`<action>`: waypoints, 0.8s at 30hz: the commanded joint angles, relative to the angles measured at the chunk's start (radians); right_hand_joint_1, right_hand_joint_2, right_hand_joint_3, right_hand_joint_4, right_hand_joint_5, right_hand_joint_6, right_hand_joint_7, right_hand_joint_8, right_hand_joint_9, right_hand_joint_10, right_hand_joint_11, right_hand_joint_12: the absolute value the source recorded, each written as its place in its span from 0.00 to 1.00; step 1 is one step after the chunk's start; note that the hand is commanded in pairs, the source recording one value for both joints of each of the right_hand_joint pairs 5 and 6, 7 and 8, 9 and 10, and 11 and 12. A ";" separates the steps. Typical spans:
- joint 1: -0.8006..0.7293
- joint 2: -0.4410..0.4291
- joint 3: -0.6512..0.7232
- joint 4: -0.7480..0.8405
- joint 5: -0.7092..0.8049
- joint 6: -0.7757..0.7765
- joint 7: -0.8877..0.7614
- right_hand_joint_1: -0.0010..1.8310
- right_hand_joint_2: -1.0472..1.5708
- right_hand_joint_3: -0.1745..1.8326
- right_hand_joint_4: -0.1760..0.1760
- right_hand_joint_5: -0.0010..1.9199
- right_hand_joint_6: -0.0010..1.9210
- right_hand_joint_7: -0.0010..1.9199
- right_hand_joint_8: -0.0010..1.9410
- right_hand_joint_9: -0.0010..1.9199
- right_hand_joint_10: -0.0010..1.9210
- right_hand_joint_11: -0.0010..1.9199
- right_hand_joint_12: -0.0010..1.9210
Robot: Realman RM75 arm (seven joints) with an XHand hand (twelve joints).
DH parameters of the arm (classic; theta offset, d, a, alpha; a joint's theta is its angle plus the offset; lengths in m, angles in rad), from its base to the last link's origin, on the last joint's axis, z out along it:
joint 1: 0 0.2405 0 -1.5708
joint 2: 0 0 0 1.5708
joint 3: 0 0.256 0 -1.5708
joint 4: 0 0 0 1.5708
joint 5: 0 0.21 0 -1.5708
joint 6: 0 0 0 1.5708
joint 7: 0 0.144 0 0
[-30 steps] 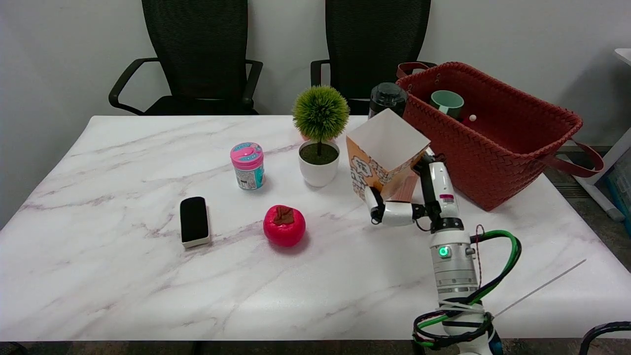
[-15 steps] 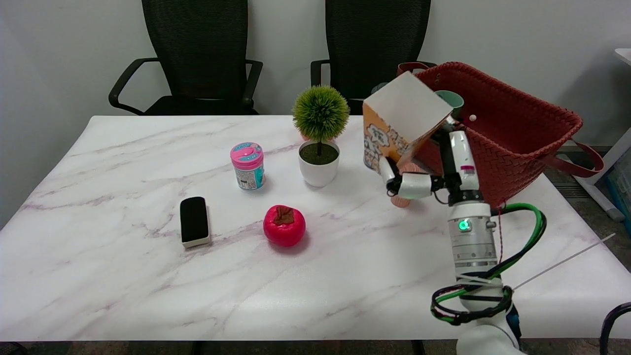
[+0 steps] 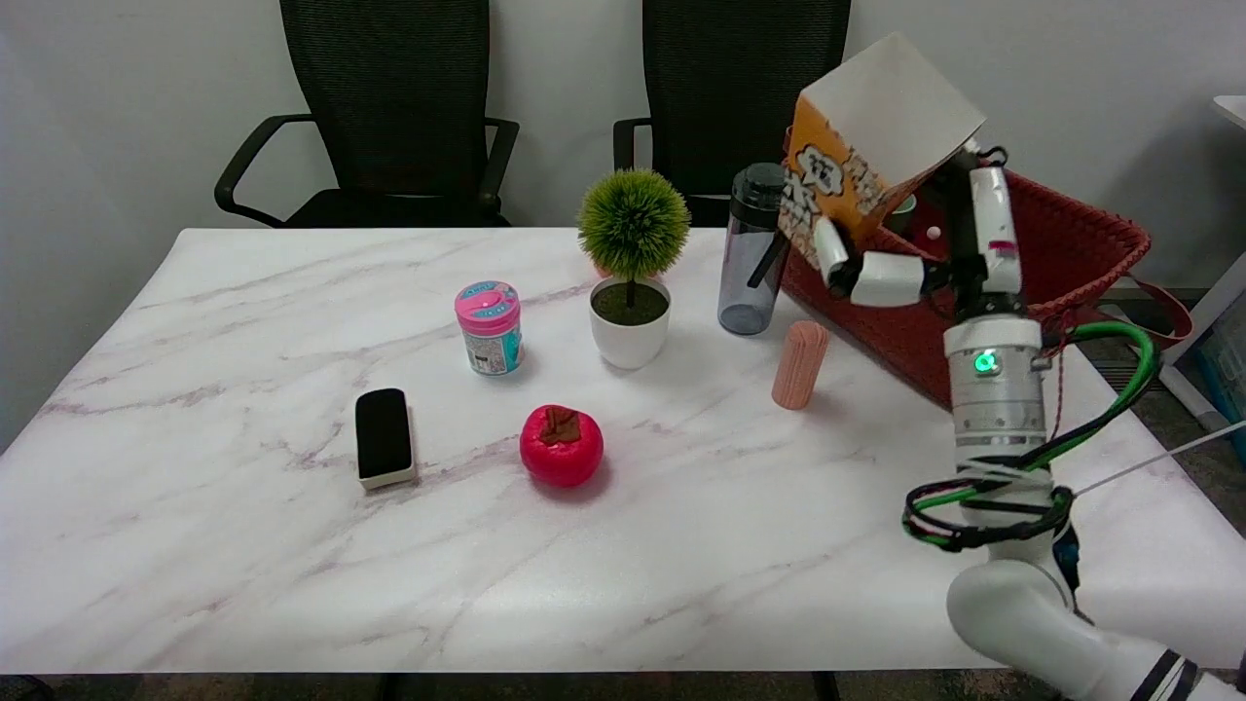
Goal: Place the popcorn box into the brown storage basket.
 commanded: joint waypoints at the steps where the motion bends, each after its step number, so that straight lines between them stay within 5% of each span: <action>1: 0.057 0.065 0.352 0.059 0.039 -0.271 0.050 0.63 0.54 0.79 0.50 0.25 0.25 0.30 0.30 0.38 0.38 0.34 0.34; 10: 0.120 0.116 0.495 -0.033 0.164 -0.385 0.047 0.62 0.55 0.80 0.50 0.27 0.27 0.30 0.30 0.38 0.38 0.33 0.33; 24: 0.304 0.233 0.488 -0.382 0.311 -0.470 0.036 0.63 0.58 0.75 0.50 0.36 0.36 0.30 0.30 0.37 0.37 0.32 0.32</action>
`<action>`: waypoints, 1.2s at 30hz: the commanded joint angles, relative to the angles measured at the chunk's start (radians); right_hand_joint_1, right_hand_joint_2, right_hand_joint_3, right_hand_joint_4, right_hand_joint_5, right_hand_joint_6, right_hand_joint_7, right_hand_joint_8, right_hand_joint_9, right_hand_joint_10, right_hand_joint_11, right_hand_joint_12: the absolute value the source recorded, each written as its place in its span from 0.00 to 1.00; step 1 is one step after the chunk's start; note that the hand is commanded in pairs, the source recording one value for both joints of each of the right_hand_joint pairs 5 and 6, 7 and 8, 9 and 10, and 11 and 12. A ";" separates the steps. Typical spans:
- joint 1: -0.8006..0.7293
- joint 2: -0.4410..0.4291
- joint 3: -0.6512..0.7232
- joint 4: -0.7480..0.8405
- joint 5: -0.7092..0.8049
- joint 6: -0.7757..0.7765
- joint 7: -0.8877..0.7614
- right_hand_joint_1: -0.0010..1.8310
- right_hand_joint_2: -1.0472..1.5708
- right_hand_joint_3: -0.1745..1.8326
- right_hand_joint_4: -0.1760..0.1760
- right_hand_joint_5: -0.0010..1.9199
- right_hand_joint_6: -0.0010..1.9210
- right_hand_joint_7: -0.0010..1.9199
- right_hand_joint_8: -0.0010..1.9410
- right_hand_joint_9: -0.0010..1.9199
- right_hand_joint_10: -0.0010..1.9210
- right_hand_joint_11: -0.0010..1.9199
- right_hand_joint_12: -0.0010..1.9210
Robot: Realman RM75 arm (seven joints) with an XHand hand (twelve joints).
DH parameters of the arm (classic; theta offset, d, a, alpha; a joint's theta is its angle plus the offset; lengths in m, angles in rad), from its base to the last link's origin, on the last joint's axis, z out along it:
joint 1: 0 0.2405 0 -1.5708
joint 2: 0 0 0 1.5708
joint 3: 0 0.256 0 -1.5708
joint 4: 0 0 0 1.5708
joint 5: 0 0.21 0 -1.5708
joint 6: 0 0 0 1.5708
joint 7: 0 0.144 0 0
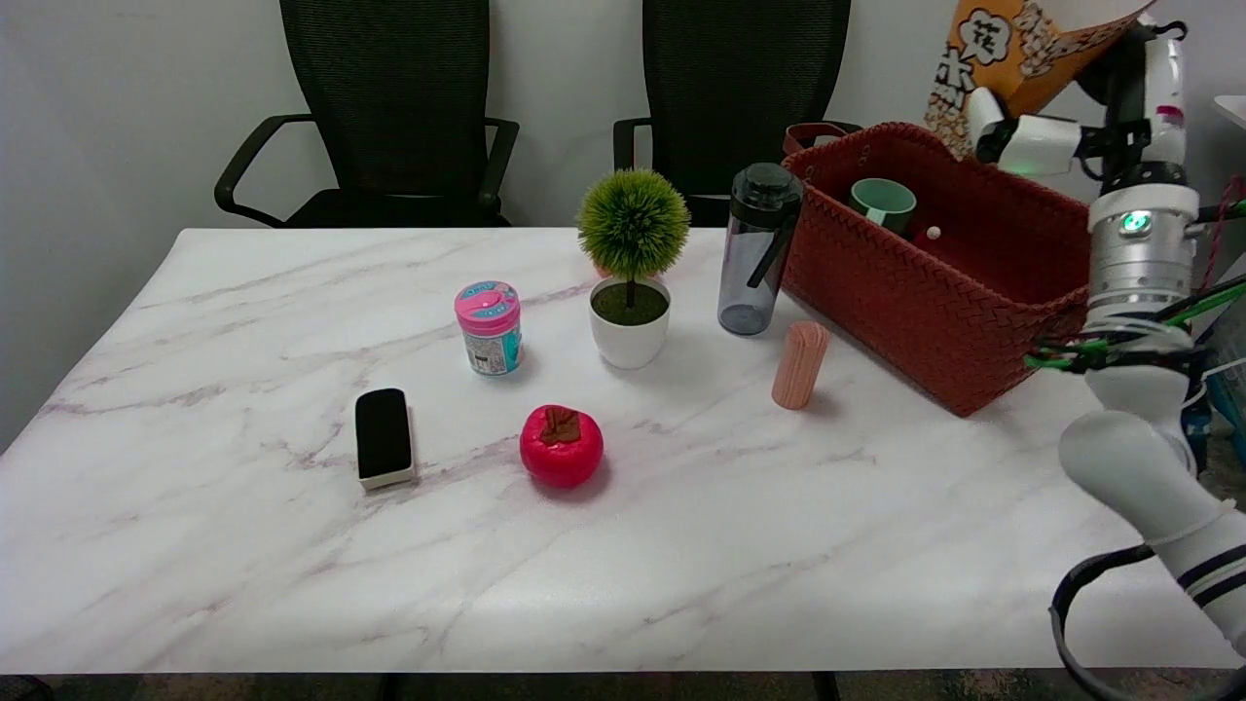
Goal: Place the popcorn box into the brown storage basket.
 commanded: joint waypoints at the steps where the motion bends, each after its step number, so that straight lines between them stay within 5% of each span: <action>1: 0.210 0.120 0.083 -0.354 0.151 -0.173 -0.002 0.63 0.58 0.75 0.50 0.37 0.37 0.30 0.30 0.37 0.37 0.32 0.32; 10: 0.294 0.127 0.041 -0.481 0.124 -0.219 -0.072 0.64 0.57 0.75 0.50 0.39 0.39 0.31 0.31 0.37 0.37 0.32 0.32; 36: 0.223 0.142 0.007 -0.433 0.024 -0.315 -0.462 0.67 0.47 0.79 0.50 0.39 0.39 0.33 0.33 0.38 0.38 0.33 0.33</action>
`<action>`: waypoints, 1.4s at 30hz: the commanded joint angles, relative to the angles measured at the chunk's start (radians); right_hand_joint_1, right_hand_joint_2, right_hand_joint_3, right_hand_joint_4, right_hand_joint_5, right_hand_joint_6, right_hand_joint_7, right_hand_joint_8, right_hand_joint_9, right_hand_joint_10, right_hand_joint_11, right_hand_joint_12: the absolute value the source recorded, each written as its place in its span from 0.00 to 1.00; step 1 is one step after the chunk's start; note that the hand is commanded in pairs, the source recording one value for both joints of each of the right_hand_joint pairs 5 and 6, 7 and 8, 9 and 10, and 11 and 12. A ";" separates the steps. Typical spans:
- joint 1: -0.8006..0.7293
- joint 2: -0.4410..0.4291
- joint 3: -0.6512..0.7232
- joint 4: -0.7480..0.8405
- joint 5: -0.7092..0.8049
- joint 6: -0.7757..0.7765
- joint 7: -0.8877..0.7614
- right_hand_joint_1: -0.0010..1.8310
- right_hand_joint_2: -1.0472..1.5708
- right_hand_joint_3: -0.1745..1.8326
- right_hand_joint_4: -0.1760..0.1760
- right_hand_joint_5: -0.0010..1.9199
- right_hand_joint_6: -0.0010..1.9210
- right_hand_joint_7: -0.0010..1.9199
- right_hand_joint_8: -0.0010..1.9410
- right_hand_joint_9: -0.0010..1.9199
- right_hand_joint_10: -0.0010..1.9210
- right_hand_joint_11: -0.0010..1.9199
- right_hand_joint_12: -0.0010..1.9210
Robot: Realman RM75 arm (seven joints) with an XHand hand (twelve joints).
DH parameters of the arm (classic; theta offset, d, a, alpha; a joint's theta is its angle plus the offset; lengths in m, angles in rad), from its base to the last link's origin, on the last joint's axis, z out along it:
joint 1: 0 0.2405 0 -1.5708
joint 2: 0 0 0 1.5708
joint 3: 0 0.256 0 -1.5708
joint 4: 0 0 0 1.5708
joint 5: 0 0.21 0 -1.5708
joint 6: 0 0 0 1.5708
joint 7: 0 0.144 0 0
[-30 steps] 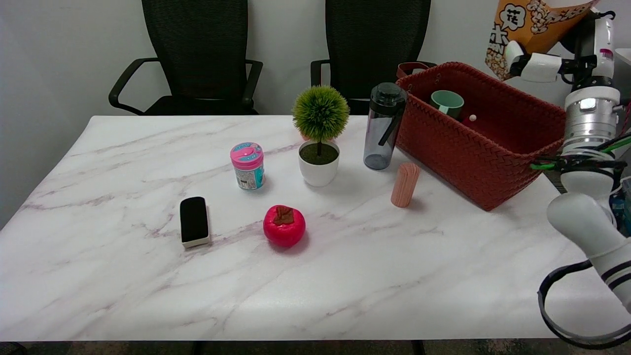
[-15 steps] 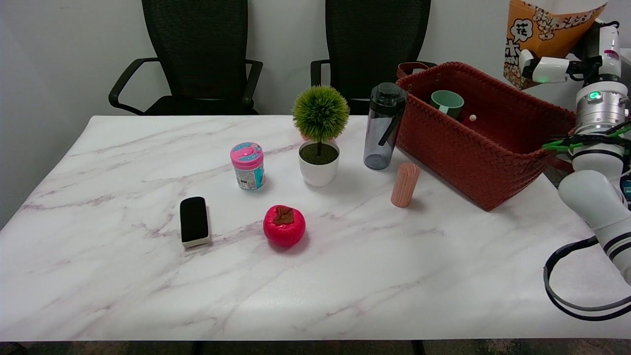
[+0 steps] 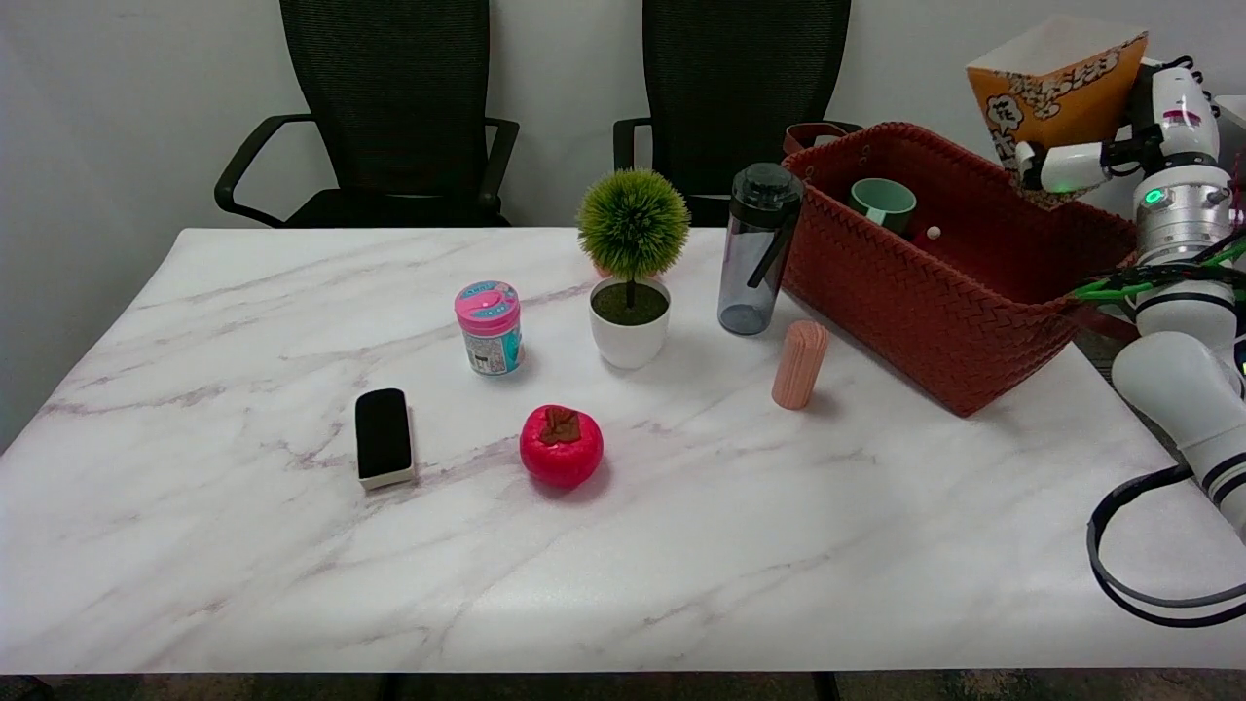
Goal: Place the popcorn box into the brown storage basket.
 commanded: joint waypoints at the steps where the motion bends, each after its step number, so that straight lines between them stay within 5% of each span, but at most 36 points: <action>1: -0.011 0.015 -0.035 -0.012 -0.050 -0.083 -0.184 0.67 0.47 0.79 0.50 0.39 0.39 0.33 0.33 0.38 0.38 0.33 0.33; 31: -0.020 0.014 -0.037 -0.029 -0.169 -0.142 -0.216 0.68 0.35 0.81 0.50 0.30 0.30 0.30 0.30 0.38 0.38 0.36 0.36; 42: -0.030 0.012 -0.039 -0.025 -0.160 -0.134 -0.207 0.64 0.20 0.71 0.50 0.16 0.16 0.30 0.30 0.37 0.37 0.23 0.23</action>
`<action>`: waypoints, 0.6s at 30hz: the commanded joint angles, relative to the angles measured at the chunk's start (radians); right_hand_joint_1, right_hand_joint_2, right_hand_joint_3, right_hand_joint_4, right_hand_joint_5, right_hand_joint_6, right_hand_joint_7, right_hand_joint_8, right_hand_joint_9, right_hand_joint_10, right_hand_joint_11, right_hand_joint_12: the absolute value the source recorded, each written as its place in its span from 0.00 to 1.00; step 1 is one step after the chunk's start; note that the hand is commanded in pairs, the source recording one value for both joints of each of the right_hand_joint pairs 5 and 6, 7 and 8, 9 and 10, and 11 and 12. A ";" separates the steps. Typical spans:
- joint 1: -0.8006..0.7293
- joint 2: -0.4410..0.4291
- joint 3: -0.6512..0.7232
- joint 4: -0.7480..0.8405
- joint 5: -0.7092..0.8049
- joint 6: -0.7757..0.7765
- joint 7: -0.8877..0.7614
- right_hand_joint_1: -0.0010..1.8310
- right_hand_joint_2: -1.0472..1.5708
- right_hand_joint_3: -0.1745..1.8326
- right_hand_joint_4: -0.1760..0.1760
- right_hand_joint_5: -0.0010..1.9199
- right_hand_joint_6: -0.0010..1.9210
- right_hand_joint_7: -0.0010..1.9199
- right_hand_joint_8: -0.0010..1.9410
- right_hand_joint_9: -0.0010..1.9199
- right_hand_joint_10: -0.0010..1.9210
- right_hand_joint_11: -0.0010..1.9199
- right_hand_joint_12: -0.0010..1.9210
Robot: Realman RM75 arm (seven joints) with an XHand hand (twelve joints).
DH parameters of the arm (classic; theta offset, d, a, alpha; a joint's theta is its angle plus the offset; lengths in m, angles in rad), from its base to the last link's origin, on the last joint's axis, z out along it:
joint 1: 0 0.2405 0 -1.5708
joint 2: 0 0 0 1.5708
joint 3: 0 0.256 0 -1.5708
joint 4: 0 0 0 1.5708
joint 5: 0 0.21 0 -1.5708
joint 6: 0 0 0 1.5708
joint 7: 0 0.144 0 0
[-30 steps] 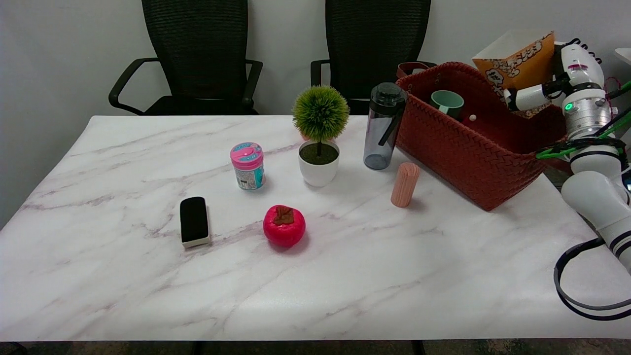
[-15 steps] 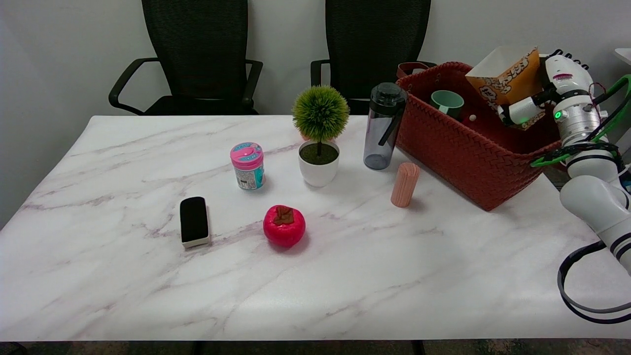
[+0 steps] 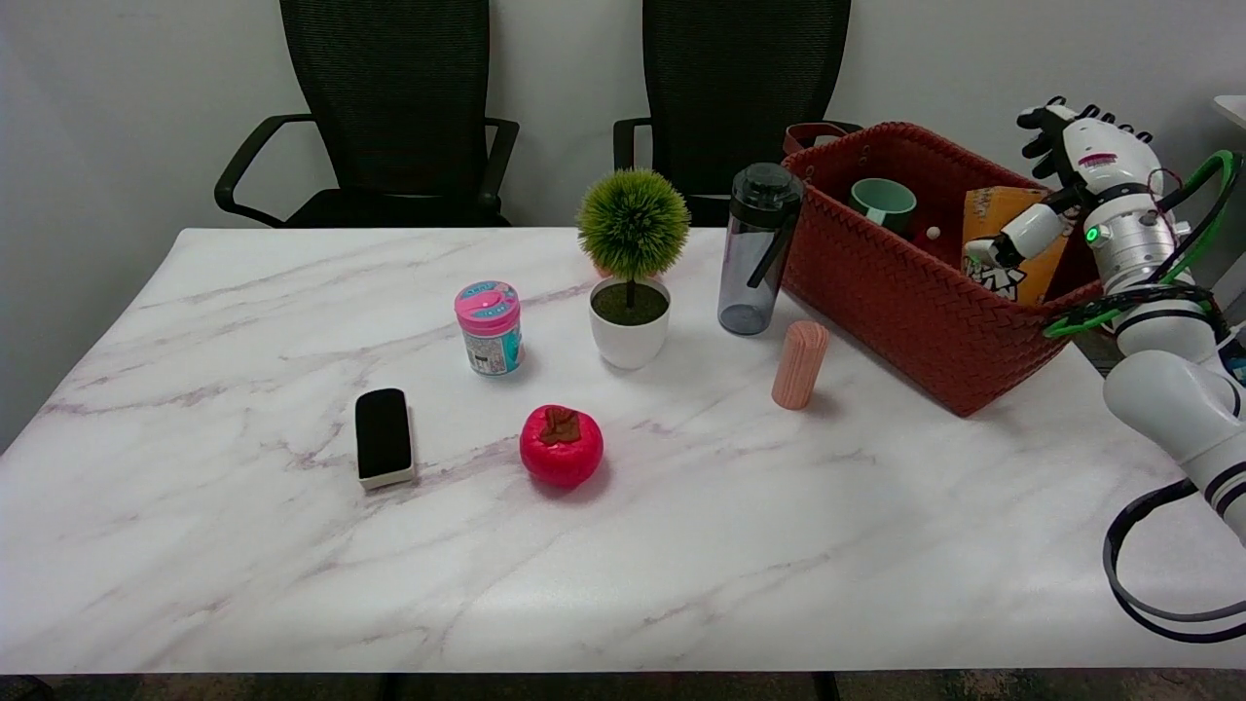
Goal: Place the popcorn box into the brown storage basket.
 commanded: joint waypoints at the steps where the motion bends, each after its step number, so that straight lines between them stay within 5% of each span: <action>1: -0.014 -0.002 0.000 0.015 -0.004 -0.003 -0.014 0.64 0.19 0.71 0.50 0.15 0.15 0.30 0.30 0.37 0.37 0.22 0.22; 14: -0.182 0.008 0.145 0.444 -0.004 -0.004 0.040 0.64 0.19 0.69 0.50 0.10 0.10 0.22 0.22 0.24 0.24 0.20 0.20; 18: -0.239 -0.006 0.107 0.530 -0.004 0.016 0.223 0.64 0.28 0.61 0.50 0.34 0.34 0.32 0.32 0.33 0.33 0.29 0.29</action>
